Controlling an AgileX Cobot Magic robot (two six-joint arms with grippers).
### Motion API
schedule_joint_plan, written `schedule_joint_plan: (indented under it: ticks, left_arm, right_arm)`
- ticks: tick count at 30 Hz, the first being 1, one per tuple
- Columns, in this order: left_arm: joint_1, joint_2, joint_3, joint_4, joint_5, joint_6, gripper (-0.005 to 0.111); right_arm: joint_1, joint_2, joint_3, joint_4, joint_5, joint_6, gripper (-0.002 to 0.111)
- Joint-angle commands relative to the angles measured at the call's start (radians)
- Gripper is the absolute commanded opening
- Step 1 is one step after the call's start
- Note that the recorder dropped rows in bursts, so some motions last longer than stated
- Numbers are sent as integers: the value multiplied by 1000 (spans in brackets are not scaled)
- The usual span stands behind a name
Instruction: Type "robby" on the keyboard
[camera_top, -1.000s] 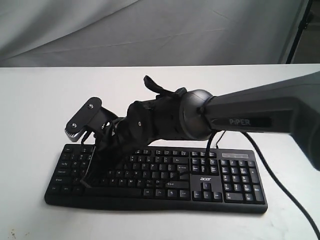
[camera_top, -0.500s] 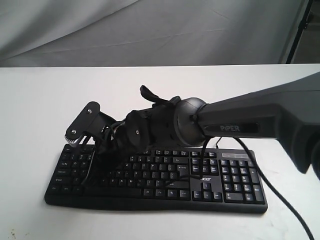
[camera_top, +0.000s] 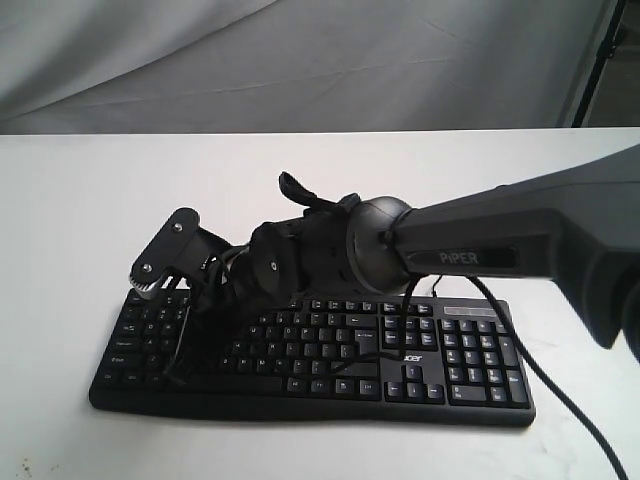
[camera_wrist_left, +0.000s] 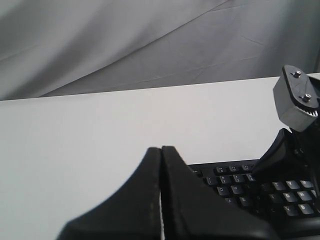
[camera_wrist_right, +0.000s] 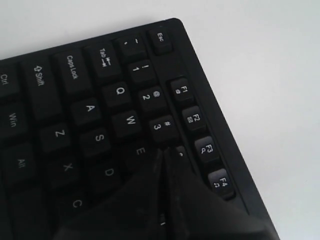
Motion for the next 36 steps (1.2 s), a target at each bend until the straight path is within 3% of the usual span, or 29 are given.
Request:
schedule_joint_plan:
  ticks: [1,21,30,36]
  left_arm:
    - [-6,-3,4,5,-7,-3,0]
    - [-6,-3,4,5,-7,-3,0]
    - [-6,-3,4,5,-7,-3,0]
    - [-6,-3,4,5,-7,-3,0]
  right_arm:
    - [3,-3,4,-9,10,-2,0]
    - [-14,-82,24,-36,45,37,0]
    - [-79,-307,339,0,-66,59,0]
    - [-83,-334,459,2,-172,25,0]
